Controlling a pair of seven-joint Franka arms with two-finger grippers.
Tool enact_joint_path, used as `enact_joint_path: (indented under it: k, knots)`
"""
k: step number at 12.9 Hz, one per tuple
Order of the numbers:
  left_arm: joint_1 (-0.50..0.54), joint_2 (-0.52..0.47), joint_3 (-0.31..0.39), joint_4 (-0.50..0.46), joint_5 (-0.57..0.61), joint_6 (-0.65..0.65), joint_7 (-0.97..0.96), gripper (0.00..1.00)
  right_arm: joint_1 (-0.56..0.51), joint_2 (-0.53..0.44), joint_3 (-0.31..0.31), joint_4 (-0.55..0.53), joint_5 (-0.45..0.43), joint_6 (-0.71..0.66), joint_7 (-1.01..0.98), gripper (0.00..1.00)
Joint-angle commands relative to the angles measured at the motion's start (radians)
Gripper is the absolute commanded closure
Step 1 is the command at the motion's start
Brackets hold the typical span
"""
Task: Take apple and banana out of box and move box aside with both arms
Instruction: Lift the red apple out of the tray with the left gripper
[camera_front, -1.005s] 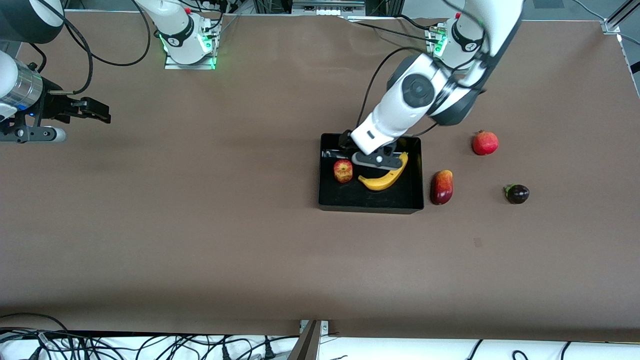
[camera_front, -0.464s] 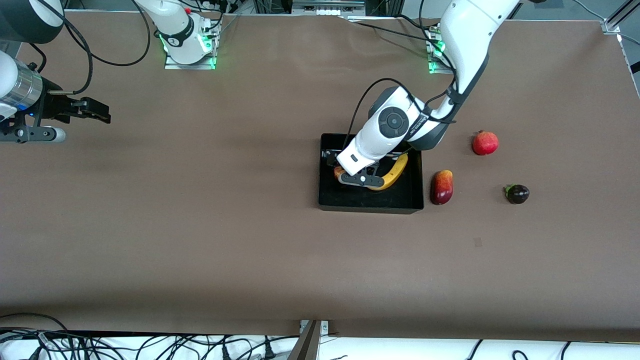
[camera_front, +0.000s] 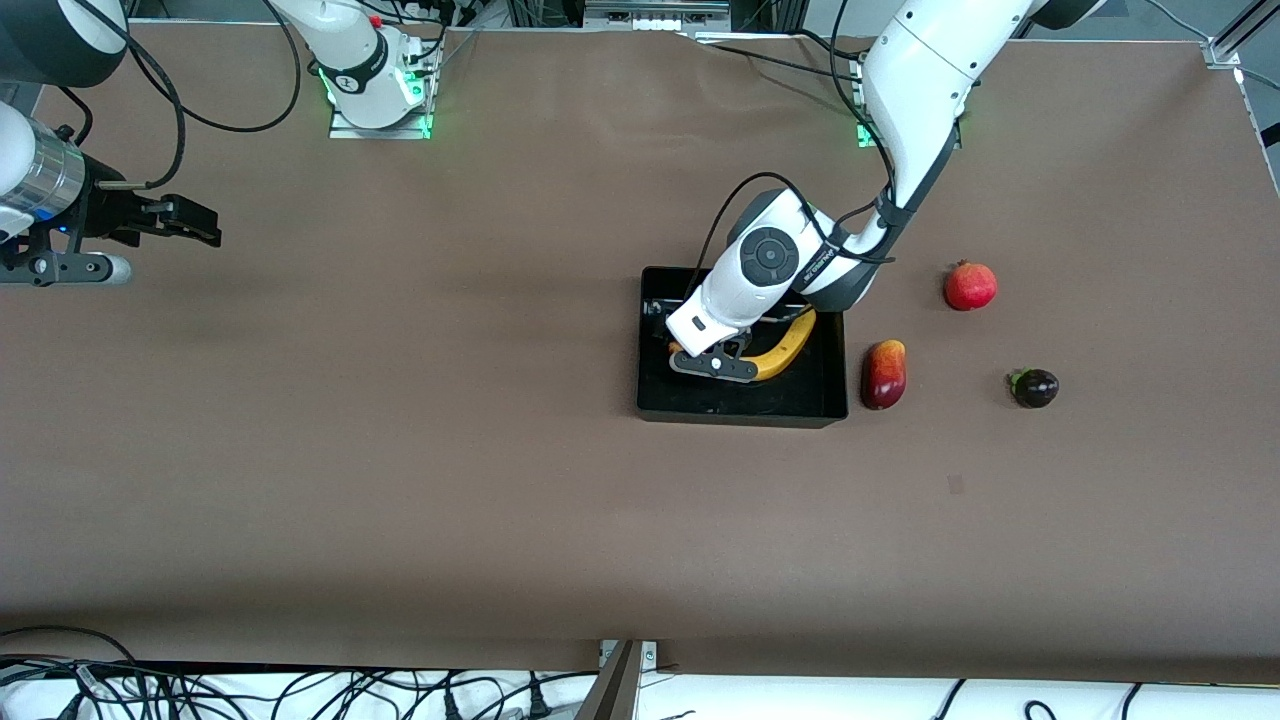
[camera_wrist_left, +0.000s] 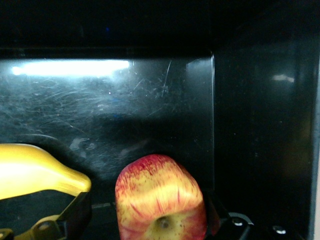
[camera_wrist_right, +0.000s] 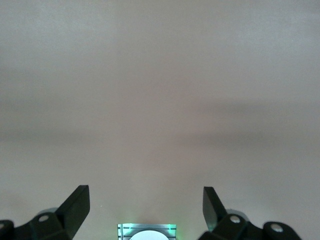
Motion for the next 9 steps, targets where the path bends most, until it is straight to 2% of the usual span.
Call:
enact_joint_path:
  k: [1, 2, 3, 4, 6, 7, 8, 9]
  knots:
    - [-0.019, 0.008, 0.015, 0.024, 0.026, -0.001, -0.02, 0.04, -0.001, -0.002, -0.004, 0.009, 0.01, -0.015, -0.004, 0.0]
    - [-0.019, 0.013, 0.015, 0.024, 0.026, -0.001, -0.011, 0.22, -0.001, -0.002, -0.004, 0.009, 0.01, -0.015, -0.004, 0.0]
    - [-0.019, 0.016, 0.015, 0.024, 0.026, -0.001, -0.009, 0.25, -0.001, -0.002, -0.004, 0.009, 0.01, -0.014, -0.004, 0.0]
    - [-0.019, 0.022, 0.015, 0.022, 0.029, -0.001, -0.006, 0.32, -0.001, -0.002, -0.004, 0.009, 0.01, -0.014, -0.004, 0.0]
    - [-0.02, 0.032, 0.015, 0.022, 0.029, -0.001, -0.006, 0.33, -0.001, -0.002, -0.004, 0.009, 0.01, -0.014, -0.004, 0.0]
    - [-0.02, 0.036, 0.015, 0.024, 0.029, 0.0, -0.005, 0.4, -0.001, -0.002, -0.004, 0.009, 0.01, -0.014, -0.004, 0.0]
    - [-0.02, 0.034, 0.015, 0.024, 0.048, -0.001, -0.002, 0.56, -0.001, -0.002, -0.004, 0.009, 0.01, -0.014, -0.004, 0.0]
    - [-0.02, 0.034, 0.015, 0.024, 0.082, -0.001, -0.002, 0.78, -0.001, -0.002, -0.004, 0.009, 0.01, -0.014, -0.004, 0.0]
